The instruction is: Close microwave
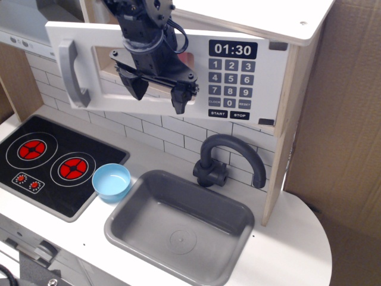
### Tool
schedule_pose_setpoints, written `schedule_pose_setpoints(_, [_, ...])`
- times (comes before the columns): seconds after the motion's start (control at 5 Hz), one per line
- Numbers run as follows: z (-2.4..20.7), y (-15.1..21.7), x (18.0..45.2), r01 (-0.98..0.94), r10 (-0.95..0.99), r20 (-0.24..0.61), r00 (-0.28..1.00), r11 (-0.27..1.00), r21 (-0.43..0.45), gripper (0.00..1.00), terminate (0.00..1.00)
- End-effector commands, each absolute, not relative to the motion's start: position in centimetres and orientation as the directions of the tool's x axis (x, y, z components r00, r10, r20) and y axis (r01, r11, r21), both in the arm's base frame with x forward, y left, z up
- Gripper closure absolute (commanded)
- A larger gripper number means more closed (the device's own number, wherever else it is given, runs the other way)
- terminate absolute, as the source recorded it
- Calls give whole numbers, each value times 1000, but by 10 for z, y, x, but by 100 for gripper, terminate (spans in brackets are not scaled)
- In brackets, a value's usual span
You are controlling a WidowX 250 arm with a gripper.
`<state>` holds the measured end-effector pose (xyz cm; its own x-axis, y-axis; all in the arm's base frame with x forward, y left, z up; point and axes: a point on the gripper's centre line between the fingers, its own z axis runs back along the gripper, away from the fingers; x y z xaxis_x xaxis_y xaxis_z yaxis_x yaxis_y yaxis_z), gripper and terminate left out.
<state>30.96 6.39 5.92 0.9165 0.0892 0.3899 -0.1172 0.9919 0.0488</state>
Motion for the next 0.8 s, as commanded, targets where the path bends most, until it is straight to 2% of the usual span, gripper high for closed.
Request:
schedule_pose_setpoints(0.0, [79,76,338,-82,40,474,880,994,68,0,0])
schedule_pose_setpoints(0.6, [81,87,360,-33,-16,523,852,996,85,0,0])
